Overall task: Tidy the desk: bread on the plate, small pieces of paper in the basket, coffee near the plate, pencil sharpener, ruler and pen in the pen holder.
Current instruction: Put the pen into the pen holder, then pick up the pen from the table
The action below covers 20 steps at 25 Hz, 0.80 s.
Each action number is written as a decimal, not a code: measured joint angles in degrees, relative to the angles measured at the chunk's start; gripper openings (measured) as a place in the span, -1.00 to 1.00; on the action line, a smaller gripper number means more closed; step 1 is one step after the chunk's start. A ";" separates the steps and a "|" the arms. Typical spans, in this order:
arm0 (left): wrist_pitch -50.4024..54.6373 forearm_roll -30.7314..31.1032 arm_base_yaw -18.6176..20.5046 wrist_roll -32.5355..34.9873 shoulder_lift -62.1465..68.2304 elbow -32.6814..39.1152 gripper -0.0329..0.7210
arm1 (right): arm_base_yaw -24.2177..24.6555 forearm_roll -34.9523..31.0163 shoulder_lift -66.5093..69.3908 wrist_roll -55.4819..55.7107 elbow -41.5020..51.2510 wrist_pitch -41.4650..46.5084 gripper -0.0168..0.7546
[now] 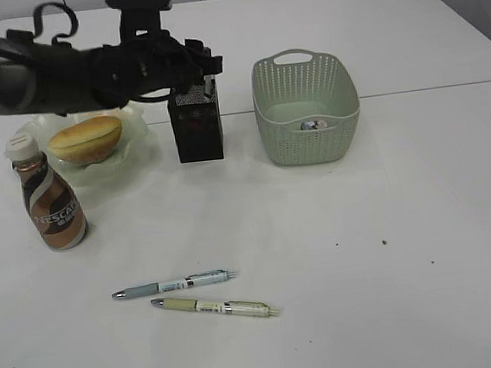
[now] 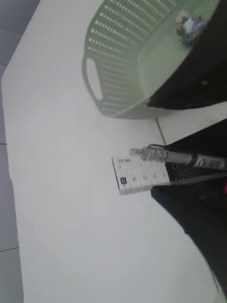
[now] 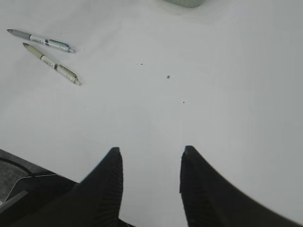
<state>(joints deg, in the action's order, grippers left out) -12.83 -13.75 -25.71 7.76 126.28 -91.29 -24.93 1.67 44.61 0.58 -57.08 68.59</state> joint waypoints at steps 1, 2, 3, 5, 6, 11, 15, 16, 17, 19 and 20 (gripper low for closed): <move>2.82 0.40 0.00 0.00 -1.26 0.00 0.12 | 0.00 0.68 0.00 0.00 0.00 0.00 -0.18; 6.34 0.78 0.00 0.00 -2.78 0.00 0.12 | 0.00 1.32 0.00 0.00 0.00 0.00 -0.18; 10.05 1.03 0.00 0.00 -4.20 0.00 0.11 | 0.00 1.71 0.00 0.00 0.00 0.00 -0.18; 16.95 1.45 0.00 0.00 -6.35 0.00 0.11 | 0.00 2.10 0.00 0.00 0.00 0.11 -0.18; 20.77 1.80 0.00 0.00 -7.39 -0.10 0.11 | 0.00 2.30 0.00 0.00 0.00 0.27 -0.18; 39.20 3.94 0.00 0.00 -9.25 -0.10 0.11 | 0.00 2.44 0.00 0.00 0.00 2.24 -0.18; 53.99 5.24 0.00 1.57 -9.30 -0.10 0.10 | 0.00 2.44 0.00 0.00 0.00 3.15 -0.18; 57.67 5.37 0.00 2.72 -9.30 -0.10 0.10 | 0.00 2.44 0.00 0.00 0.00 3.15 -0.18; 61.11 5.51 -0.10 3.78 -9.30 -0.10 0.10 | 0.00 2.44 0.00 0.00 0.00 3.17 -0.18; 66.46 6.08 -0.30 6.88 -9.30 -0.10 0.10 | 0.00 2.44 0.00 0.00 0.00 3.17 -0.18; 68.79 6.38 -0.73 8.59 -9.30 -0.10 0.10 | 0.00 2.44 0.00 0.00 0.00 3.27 -0.18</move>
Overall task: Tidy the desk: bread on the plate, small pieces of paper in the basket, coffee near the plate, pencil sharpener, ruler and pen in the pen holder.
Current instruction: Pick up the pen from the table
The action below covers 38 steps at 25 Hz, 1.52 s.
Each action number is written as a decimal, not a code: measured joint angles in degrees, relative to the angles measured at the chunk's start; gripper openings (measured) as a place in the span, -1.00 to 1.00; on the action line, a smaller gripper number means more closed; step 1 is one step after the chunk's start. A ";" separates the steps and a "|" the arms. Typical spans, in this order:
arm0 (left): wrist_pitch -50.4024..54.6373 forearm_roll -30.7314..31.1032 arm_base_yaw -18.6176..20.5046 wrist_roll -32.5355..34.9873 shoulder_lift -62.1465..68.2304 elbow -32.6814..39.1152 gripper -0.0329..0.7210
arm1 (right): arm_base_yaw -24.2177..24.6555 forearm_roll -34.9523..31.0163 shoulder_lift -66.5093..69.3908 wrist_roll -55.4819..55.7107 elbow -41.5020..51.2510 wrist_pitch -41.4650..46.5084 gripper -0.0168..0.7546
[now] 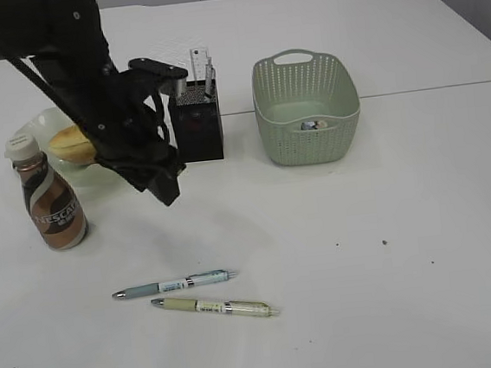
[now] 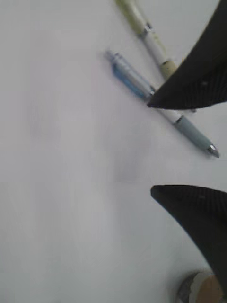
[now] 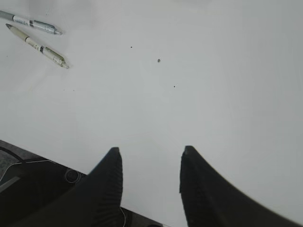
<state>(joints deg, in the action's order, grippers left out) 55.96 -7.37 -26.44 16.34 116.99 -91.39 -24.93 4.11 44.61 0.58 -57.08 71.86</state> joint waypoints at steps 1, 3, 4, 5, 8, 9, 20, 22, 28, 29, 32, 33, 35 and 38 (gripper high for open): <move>1.63 0.27 -0.67 1.60 0.00 0.00 0.10 | 0.00 0.00 0.00 0.00 0.00 0.00 -0.18; 4.46 1.70 -2.23 5.03 0.00 0.00 0.10 | 0.00 0.00 0.00 0.00 0.00 0.00 -0.18; 5.15 3.08 -3.22 5.93 0.00 0.00 0.10 | 0.00 0.00 0.00 0.00 0.00 0.00 -0.18; 5.53 4.44 -4.22 6.57 0.00 0.00 0.10 | 0.00 0.00 0.00 0.00 0.00 0.02 -0.18; 6.09 8.29 -6.51 7.47 0.00 -0.12 0.06 | 0.00 0.00 0.00 0.00 0.00 0.02 -0.18; 6.20 8.82 -7.03 7.63 0.00 -0.12 0.04 | 0.00 0.00 0.00 0.00 0.00 0.02 -0.18; 7.69 9.42 -8.47 7.88 4.37 -0.12 -0.03 | 0.00 0.00 0.00 0.00 0.00 0.12 -0.18; 8.12 9.08 -8.47 7.88 5.08 -0.12 -0.03 | 0.00 0.00 0.00 0.00 0.00 0.12 -0.18; 8.95 6.67 -8.47 7.88 6.97 -0.12 -0.03 | 0.00 0.00 0.00 0.00 0.00 0.12 -0.18; 8.95 6.41 -8.47 8.02 7.07 -0.12 -0.03 | 0.00 0.00 0.00 0.00 0.00 0.12 -0.18; 8.95 5.30 -8.47 8.91 7.19 -0.12 -0.03 | 0.00 0.00 0.00 0.00 0.00 0.12 -0.18; 8.97 5.05 -8.47 9.21 7.19 -0.12 -0.03 | 0.00 0.00 0.00 0.00 0.00 0.12 -0.18; 9.19 4.65 -8.47 9.90 7.19 -0.12 -0.03 | 0.00 0.00 0.00 0.00 0.00 0.12 -0.18; 9.86 4.50 -8.47 10.56 7.19 -0.12 -0.03 | 0.00 0.00 0.00 0.00 0.00 0.12 -0.18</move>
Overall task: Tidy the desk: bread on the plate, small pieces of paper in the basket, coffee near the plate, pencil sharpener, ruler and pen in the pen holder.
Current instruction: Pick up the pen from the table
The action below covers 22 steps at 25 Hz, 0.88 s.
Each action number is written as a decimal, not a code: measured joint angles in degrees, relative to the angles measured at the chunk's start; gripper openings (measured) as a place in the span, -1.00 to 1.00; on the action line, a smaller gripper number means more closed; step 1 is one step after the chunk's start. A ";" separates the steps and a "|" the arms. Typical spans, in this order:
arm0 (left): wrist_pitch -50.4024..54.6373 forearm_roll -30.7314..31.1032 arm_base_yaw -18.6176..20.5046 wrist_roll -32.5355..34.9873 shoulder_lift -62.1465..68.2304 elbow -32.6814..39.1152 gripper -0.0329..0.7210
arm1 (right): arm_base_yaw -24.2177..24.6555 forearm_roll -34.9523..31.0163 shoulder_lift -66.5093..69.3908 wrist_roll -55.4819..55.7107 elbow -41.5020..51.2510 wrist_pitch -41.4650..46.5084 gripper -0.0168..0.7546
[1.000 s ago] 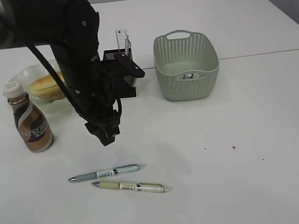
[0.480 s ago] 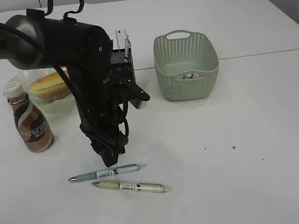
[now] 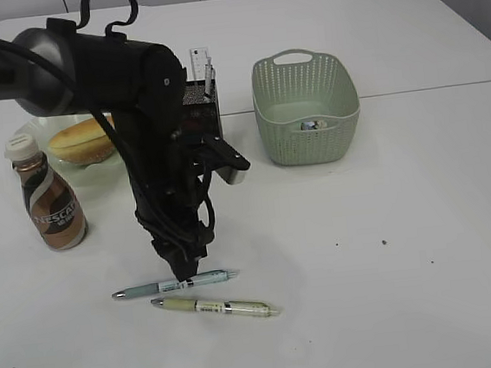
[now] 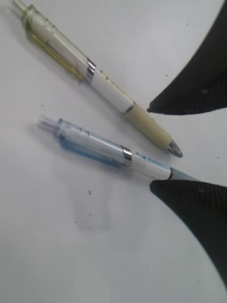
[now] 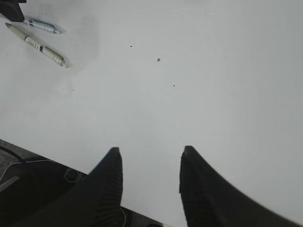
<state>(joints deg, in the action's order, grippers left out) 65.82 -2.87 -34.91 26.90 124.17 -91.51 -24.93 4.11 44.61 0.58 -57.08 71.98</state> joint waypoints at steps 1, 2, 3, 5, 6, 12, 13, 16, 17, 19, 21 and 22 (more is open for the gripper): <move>0.11 -0.06 0.00 0.24 0.00 0.00 -0.03 | 0.00 0.00 0.00 0.00 0.00 0.00 -0.18; 0.22 -0.14 0.00 0.35 0.00 0.00 -0.03 | 0.00 0.00 0.00 0.00 0.00 0.00 -0.18; 0.27 -0.14 0.00 0.62 0.00 0.00 -0.03 | 0.00 0.00 0.00 0.00 0.00 0.00 -0.18; 0.37 -0.19 0.00 0.78 0.00 0.00 -0.03 | 0.00 0.00 0.00 0.00 0.00 0.00 -0.18; 0.37 -0.19 0.00 0.98 0.00 0.00 -0.03 | 0.00 0.00 0.00 0.00 0.00 0.00 -0.18; 0.37 -0.19 0.00 1.55 0.60 -0.12 -0.03 | 0.00 0.00 0.00 0.00 0.00 0.00 -0.19; 0.37 -0.28 0.00 1.55 0.92 -0.12 -0.03 | 0.00 0.00 0.00 0.00 0.00 0.00 -0.19; 0.37 -0.28 -0.22 1.58 2.58 -0.12 -0.03 | 0.00 0.00 0.00 0.00 0.00 0.00 -0.19; 0.37 -0.17 -0.34 1.68 2.88 -0.12 -0.03 | 0.00 0.00 0.00 0.00 0.00 0.00 -0.19; 0.26 -0.17 -0.77 1.68 3.49 -0.12 -0.03 | 0.00 0.00 0.00 0.00 0.00 0.00 -0.19; -0.36 -0.17 -1.01 1.68 3.62 -0.12 -0.04 | 0.00 0.00 0.00 0.00 0.00 0.00 -0.19; -0.78 -0.17 -1.03 1.68 3.62 -0.12 -0.04 | 0.00 0.00 0.00 0.00 0.00 0.00 -0.19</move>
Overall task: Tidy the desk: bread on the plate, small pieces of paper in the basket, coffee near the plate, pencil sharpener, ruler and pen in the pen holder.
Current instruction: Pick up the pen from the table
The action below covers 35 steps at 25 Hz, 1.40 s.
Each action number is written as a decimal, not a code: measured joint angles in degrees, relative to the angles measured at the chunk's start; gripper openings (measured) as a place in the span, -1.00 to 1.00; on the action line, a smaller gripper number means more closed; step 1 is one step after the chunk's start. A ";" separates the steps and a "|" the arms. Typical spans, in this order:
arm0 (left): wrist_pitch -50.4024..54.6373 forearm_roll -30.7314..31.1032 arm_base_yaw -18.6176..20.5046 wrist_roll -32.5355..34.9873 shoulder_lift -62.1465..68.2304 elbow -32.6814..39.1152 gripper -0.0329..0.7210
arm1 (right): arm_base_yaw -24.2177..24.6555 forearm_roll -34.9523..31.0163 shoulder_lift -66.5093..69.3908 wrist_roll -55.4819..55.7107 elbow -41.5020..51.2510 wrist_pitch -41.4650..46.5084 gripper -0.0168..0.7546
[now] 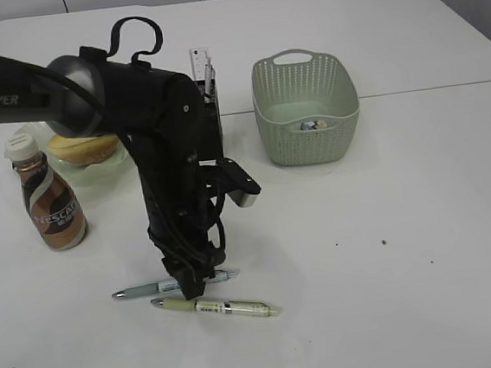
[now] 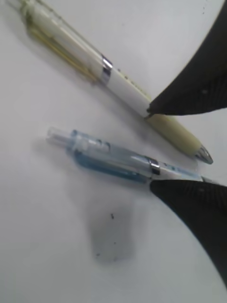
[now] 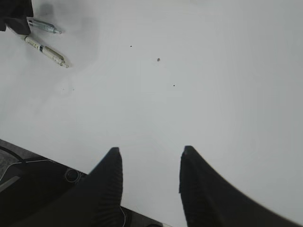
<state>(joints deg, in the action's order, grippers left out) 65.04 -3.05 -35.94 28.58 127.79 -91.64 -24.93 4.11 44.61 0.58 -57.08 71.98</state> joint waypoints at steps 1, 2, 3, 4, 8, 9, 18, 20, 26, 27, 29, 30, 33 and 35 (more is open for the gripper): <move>-0.44 0.28 -0.10 0.00 0.00 0.00 -0.04 | 0.00 0.00 0.00 0.00 0.00 0.00 -0.19; -0.70 0.82 -0.10 0.00 0.04 0.00 -0.04 | 0.00 0.00 0.00 0.00 0.00 0.00 -0.19; -0.80 1.06 -0.10 0.00 0.14 0.00 -0.04 | 0.00 0.00 0.00 0.00 0.00 0.00 -0.19; -0.94 1.29 -0.10 0.00 0.31 0.00 -0.04 | 0.00 0.00 0.00 0.00 0.00 0.00 -0.19; -1.47 1.56 -0.10 0.12 0.81 0.00 -0.05 | 0.00 0.00 0.00 0.00 0.00 0.00 -0.19; -1.83 1.82 -0.10 0.12 0.81 0.00 -0.06 | 0.00 0.00 0.00 0.00 0.00 0.00 -0.19; -3.56 3.05 -0.10 0.12 0.81 0.00 -0.08 | 0.00 0.00 0.00 0.00 0.00 0.00 -0.19; -3.56 3.05 -0.10 0.12 0.81 0.00 -0.08 | 0.00 0.00 0.00 0.00 0.00 0.00 -0.19; -3.56 3.05 -0.10 0.12 1.06 0.00 -0.11 | 0.00 0.00 0.00 0.00 0.00 0.00 -0.19; -3.56 3.05 -0.10 0.12 1.16 0.00 -0.12 | 0.00 0.00 0.00 0.00 0.00 0.00 -0.19; -3.56 3.05 -0.10 0.12 1.52 0.00 -0.12 | 0.00 0.00 0.00 0.00 0.00 0.00 -0.19; -3.56 3.05 -0.10 0.12 1.53 0.00 -0.12 | 0.00 0.00 0.00 0.00 0.00 0.00 -0.19; -3.56 3.05 -0.10 0.12 1.75 0.00 -0.12 | 0.00 0.00 0.00 0.00 0.00 0.00 -0.19; -3.56 3.05 -0.10 0.12 1.80 0.00 -0.12 | 0.00 0.00 0.00 0.00 0.00 0.00 -0.19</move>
<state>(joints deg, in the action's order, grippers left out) 61.48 0.00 -36.04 28.70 129.59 -91.64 -24.93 4.11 44.61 0.58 -57.08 71.98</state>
